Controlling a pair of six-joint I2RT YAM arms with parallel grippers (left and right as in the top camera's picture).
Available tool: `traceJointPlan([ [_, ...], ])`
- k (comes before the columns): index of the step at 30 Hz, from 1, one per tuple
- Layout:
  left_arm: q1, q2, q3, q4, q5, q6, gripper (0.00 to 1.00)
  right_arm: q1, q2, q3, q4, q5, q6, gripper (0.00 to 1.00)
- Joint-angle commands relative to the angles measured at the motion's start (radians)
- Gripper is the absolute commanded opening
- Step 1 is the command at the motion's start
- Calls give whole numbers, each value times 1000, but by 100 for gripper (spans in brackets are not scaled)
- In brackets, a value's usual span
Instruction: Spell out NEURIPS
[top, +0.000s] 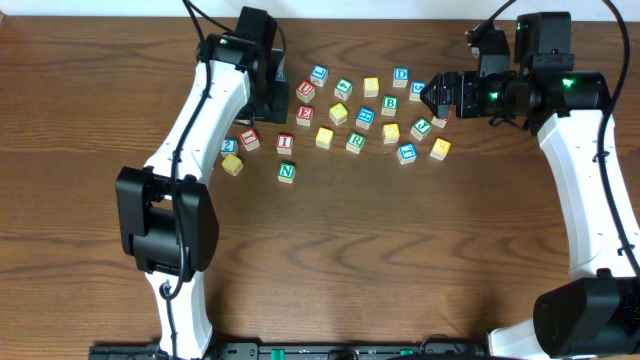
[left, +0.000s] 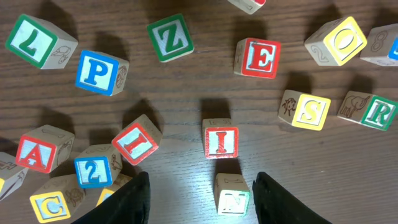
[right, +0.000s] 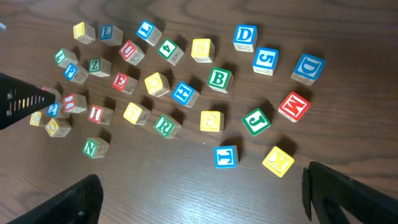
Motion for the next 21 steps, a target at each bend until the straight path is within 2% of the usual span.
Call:
traceJointPlan([
  [1, -2, 15, -8, 5, 4, -13, 53, -7, 0, 16, -2, -3, -11, 99],
  [21, -2, 15, -8, 12, 1, -62, 53, -7, 0, 16, -2, -2, -11, 99],
])
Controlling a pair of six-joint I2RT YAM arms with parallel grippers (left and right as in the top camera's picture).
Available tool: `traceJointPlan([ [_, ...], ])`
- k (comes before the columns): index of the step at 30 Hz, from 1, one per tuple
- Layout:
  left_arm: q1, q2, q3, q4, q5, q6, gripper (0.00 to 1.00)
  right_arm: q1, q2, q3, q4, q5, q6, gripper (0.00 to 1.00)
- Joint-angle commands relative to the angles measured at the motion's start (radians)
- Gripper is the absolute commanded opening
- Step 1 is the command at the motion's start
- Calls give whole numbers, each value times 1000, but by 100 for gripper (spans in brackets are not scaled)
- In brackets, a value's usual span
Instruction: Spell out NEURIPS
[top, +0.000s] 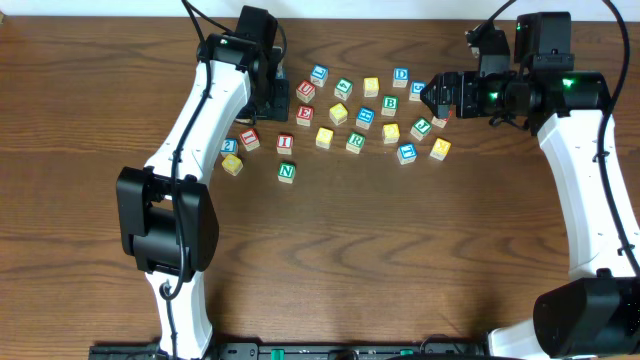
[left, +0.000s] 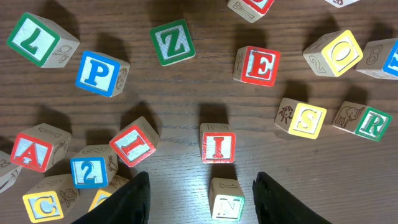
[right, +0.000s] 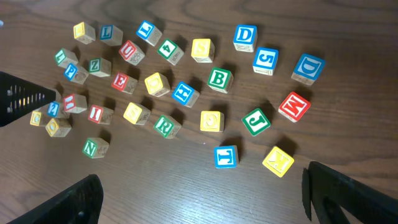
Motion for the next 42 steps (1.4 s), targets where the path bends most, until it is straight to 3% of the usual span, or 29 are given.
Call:
traceJointPlan([
  [1, -2, 15, -8, 1, 2, -16, 52, -7, 0, 16, -2, -2, -11, 99],
  [29, -25, 15, -8, 40, 1, -42, 53, -7, 0, 16, -2, -2, -11, 99],
  [38, -53, 24, -8, 151, 1, -27, 53, -7, 0, 16, -2, -2, -11, 99],
  [42, -68, 63, -7, 203, 0, -27, 59, -7, 0, 16, -2, -2, -11, 99],
])
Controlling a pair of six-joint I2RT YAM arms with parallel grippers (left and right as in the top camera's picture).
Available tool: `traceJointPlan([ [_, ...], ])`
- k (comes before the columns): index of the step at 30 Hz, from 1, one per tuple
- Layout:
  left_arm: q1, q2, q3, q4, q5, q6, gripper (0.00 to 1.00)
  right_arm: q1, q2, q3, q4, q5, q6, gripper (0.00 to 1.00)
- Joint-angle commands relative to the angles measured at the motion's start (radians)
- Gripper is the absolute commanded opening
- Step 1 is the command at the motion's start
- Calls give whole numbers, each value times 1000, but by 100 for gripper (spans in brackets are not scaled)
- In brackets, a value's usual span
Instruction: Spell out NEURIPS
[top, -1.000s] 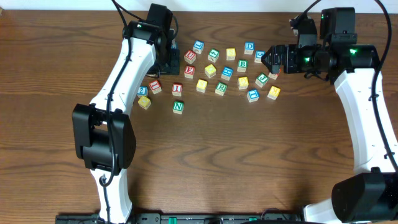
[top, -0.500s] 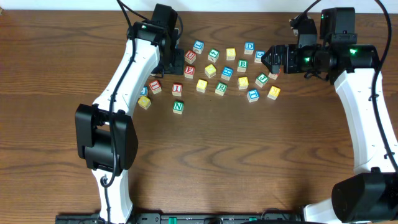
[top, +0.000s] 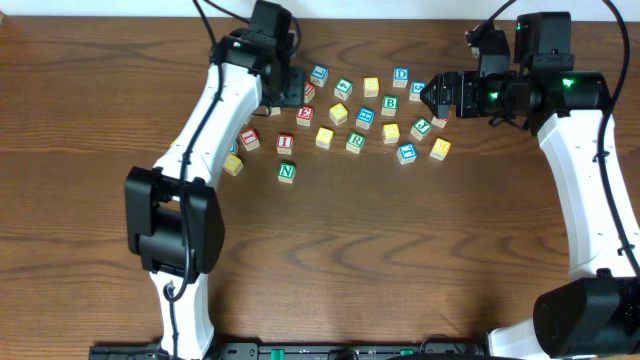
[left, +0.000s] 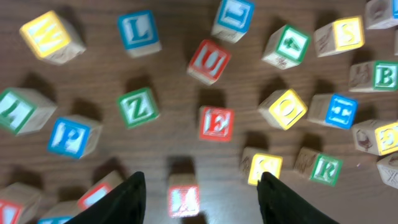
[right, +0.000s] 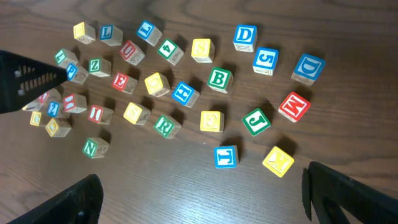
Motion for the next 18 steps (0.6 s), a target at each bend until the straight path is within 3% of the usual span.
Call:
traceJointPlan([
  [1, -18, 65, -6, 27, -4, 4, 61, -7, 0, 16, -2, -3, -11, 99],
  [8, -36, 147, -6, 65, -87, 5, 65, -7, 0, 16, -2, -2, -11, 99],
  [18, -48, 214, -6, 140, -85, 5, 65, -7, 0, 16, -2, -3, -11, 99],
])
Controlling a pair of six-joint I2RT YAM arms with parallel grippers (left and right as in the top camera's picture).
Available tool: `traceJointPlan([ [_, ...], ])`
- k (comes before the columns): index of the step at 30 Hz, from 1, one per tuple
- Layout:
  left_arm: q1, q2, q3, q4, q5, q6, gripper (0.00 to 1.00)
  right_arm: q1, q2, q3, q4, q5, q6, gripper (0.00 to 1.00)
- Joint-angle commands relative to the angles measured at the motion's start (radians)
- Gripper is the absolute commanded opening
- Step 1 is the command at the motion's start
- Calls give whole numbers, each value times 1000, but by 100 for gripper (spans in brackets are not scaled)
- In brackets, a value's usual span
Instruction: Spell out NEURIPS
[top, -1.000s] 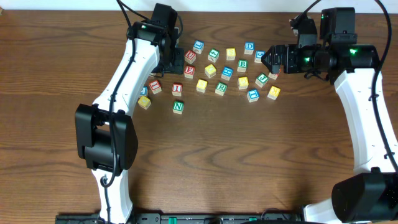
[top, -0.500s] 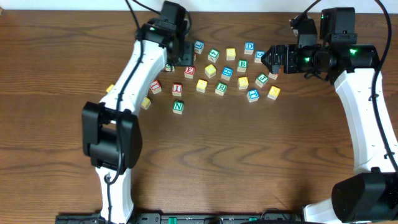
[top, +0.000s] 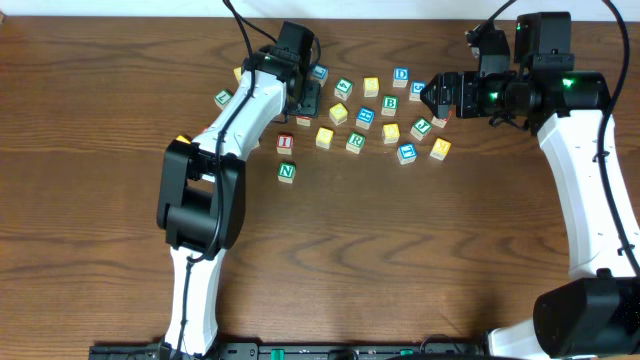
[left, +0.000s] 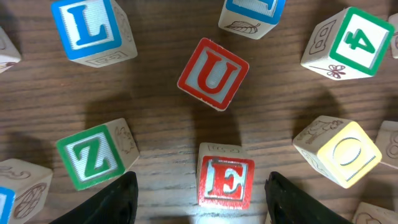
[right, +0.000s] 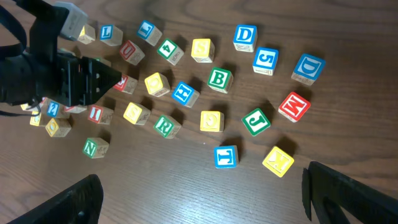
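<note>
Lettered wooden blocks lie scattered across the back of the table. My left gripper hangs open low over the cluster's left part. The red E block lies between its fingers, untouched. The red U is just beyond it. The green N sits alone at the front, with the red I, yellow S and green R behind it. The P is hidden under the left arm. My right gripper stands wide open above the cluster's right side, holding nothing.
Around the E are a blue L, green Z, green 4 and yellow O. On the right lie the blue D, red M, blue T and yellow K.
My left gripper has moved right and come down close over the E and U blocks, which now look much larger. It is still open. The right arm has not moved.
My left gripper first hung open over the I and N blocks at the cluster's front left and hardly shifted. Later it was farther back, high above the E. Now it is low with the E between its open fingers. No block has moved.
</note>
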Motion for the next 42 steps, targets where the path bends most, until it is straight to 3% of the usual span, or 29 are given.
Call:
traceJointPlan([
  [1, -16, 40, -6, 6, -15, 11, 65, -7, 0, 16, -2, -2, -11, 99],
  [21, -28, 120, -7, 81, -113, 55, 64, -7, 0, 16, -2, -2, -11, 99],
  [33, -28, 127, -6, 84, -113, 55, 40, -7, 0, 16, -2, -2, -11, 99],
  [42, -28, 125, 24, 43, -113, 55, 29, -7, 0, 16, -2, -2, -11, 99],
])
